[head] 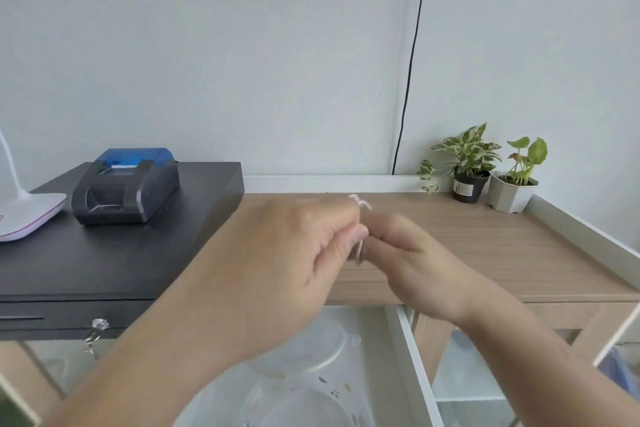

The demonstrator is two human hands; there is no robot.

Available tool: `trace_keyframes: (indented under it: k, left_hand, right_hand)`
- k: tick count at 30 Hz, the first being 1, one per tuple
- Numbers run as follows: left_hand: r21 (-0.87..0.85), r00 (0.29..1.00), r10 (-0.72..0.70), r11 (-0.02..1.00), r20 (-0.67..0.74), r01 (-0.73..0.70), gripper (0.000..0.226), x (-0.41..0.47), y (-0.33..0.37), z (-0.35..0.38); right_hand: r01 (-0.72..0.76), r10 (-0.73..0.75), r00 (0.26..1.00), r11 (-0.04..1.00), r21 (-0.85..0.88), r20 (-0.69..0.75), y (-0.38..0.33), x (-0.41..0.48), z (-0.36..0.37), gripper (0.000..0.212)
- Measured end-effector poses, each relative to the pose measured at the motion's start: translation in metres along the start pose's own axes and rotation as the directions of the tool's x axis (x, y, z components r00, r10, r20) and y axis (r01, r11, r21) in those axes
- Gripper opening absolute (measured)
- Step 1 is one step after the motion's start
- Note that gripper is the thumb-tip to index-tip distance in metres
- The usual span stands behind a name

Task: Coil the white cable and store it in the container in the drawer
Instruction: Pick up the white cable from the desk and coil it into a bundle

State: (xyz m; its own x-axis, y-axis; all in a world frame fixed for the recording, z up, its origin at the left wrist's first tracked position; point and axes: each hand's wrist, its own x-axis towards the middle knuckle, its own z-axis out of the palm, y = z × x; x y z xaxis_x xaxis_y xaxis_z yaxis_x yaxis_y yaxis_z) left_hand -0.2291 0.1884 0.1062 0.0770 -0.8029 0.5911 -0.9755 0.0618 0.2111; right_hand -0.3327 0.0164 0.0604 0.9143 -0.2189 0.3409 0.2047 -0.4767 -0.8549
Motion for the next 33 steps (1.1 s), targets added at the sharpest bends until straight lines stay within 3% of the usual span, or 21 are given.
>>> trace_keyframes:
  k: [4, 6, 9, 12, 17, 25, 30, 33]
  left_hand:
    - [-0.015, 1.000, 0.003, 1.000, -0.027, -0.004, 0.028, 0.009, -0.025, -0.005]
    - [-0.104, 1.000, -0.003, 0.995, 0.012, 0.005, 0.025, 0.012, -0.036, -0.003]
    - [-0.307, 0.999, -0.016, 0.951, 0.051, 0.031, 0.020, 0.014, -0.047, 0.005]
    - [-0.455, 0.999, -0.009, 0.890, 0.051, 0.031, 0.017, 0.014, -0.052, 0.014]
    - [-0.534, 0.995, -0.084, 0.839, 0.060, 0.103, 0.017, 0.014, -0.053, 0.027]
    - [-0.770, 0.954, -0.267, 0.578, 0.135, 0.270, 0.022, -0.006, -0.043, 0.048]
    - [-0.829, 0.953, -0.283, 0.504, 0.107, 0.243, 0.031, -0.012, -0.029, 0.048]
    - [-0.844, 0.949, -0.308, 0.487, 0.073, 0.223, 0.022, -0.010, -0.029, 0.045]
  right_hand:
    - [-0.081, 0.062, 0.995, 0.953, 0.292, 0.074, 0.000, -0.017, 0.014, 0.044]
    - [-0.118, 0.074, 0.990, 0.907, 0.405, 0.123, -0.003, -0.022, 0.014, 0.044]
    - [-0.097, 0.026, 0.981, 0.923, 0.372, 0.190, -0.006, -0.026, 0.013, 0.043]
    - [-0.109, -0.010, 0.967, 0.887, 0.448, 0.255, -0.013, -0.028, 0.011, 0.040]
    - [-0.082, -0.068, 0.947, 0.893, 0.443, 0.314, -0.023, -0.030, 0.011, 0.025]
    - [0.049, -0.100, 0.990, 0.901, 0.431, 0.097, -0.029, -0.026, 0.007, 0.032]
    - [0.065, -0.093, 0.995, 0.868, 0.492, 0.032, -0.026, -0.022, 0.002, 0.041]
    - [0.063, -0.090, 0.996, 0.849, 0.525, 0.025, -0.028, -0.020, 0.001, 0.048]
